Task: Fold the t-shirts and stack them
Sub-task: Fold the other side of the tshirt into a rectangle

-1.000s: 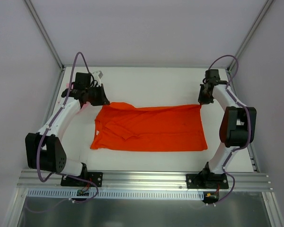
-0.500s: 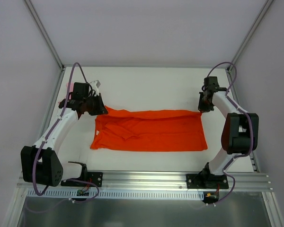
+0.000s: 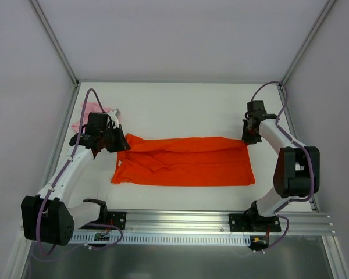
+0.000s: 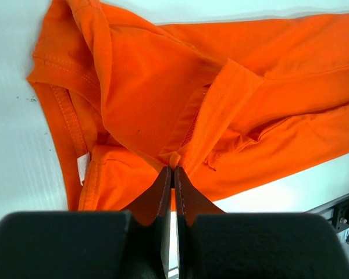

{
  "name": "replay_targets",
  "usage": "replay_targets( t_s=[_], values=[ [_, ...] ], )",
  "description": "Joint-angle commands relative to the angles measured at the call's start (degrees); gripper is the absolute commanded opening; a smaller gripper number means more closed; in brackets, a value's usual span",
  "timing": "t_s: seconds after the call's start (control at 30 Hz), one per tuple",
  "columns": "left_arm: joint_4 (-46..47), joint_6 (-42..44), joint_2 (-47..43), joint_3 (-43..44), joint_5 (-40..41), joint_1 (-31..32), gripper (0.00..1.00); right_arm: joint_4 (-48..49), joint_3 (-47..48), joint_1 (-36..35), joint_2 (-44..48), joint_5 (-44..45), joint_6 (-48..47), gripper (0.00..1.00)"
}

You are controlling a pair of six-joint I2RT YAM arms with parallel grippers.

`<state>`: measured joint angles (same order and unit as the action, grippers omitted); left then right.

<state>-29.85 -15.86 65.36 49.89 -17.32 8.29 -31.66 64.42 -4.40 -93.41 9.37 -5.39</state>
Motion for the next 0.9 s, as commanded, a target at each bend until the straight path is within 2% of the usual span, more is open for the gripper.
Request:
replay_targets(
  t_s=[0.0,0.43,0.87],
  values=[
    [-0.3,-0.49,-2.25,-0.76,1.32,0.14,0.0,0.28,-1.49,-0.17,4.19,2.5,0.38,0.01],
    [-1.53,0.04,-4.01,-0.32,3.61,-0.47,0.0,-0.33,-2.99,-0.08,6.74,3.47,1.08,0.01],
    [-0.65,-1.19,-7.09,-5.59,3.09,-0.47,0.0,0.9,-8.7,-0.08,9.03,2.5,1.7,0.01]
  ],
)
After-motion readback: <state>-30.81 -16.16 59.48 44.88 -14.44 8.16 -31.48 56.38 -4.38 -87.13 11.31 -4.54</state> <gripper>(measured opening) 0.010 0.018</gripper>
